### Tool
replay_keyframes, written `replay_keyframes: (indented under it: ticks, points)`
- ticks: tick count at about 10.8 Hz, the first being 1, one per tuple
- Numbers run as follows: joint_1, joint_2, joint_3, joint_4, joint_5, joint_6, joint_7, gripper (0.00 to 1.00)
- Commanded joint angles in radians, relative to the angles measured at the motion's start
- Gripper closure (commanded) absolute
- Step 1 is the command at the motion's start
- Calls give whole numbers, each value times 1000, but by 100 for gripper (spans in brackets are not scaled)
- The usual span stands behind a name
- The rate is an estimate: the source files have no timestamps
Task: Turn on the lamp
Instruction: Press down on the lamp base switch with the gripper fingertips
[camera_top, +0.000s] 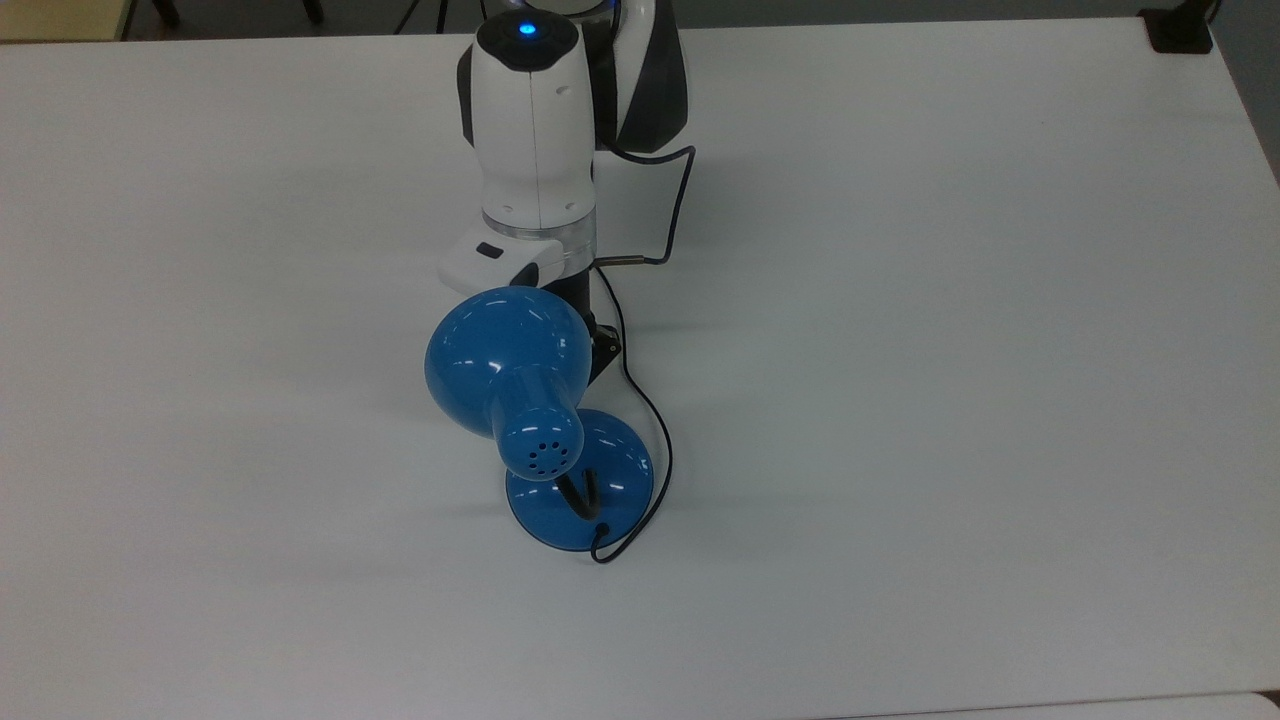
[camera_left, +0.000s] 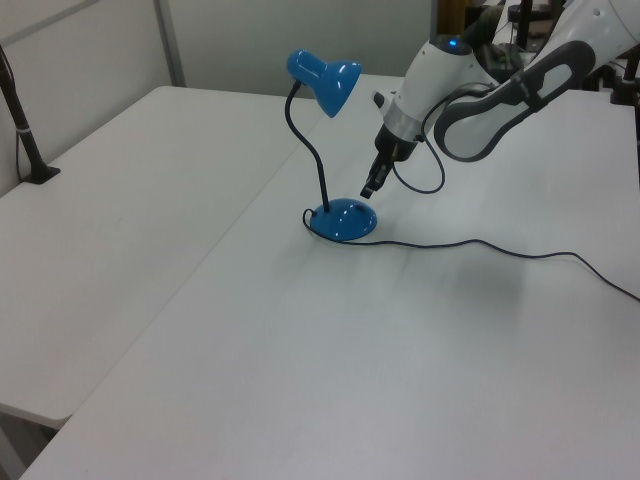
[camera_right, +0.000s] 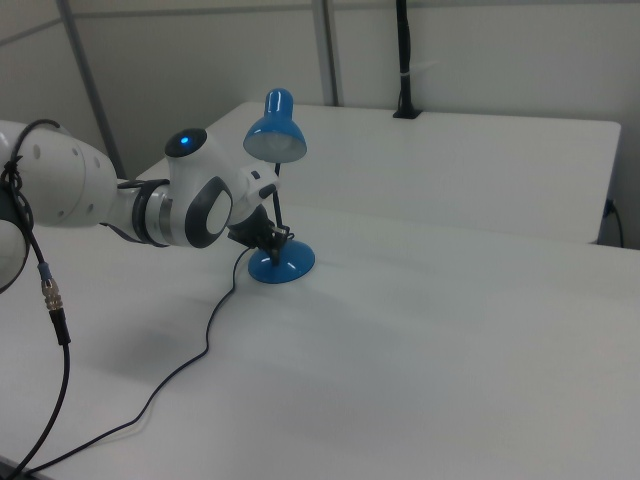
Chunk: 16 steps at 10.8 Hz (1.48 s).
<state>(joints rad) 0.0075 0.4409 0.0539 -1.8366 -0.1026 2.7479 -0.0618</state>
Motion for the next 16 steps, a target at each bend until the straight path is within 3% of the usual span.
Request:
replay_keyframes:
  ticks: [1,10,16]
  points:
    - [5,25,9,4,6,82,-7,100]
    - [0,90,9,42,0,87,-18,100]
    - [-1,71,9,42,1,85,-32,100]
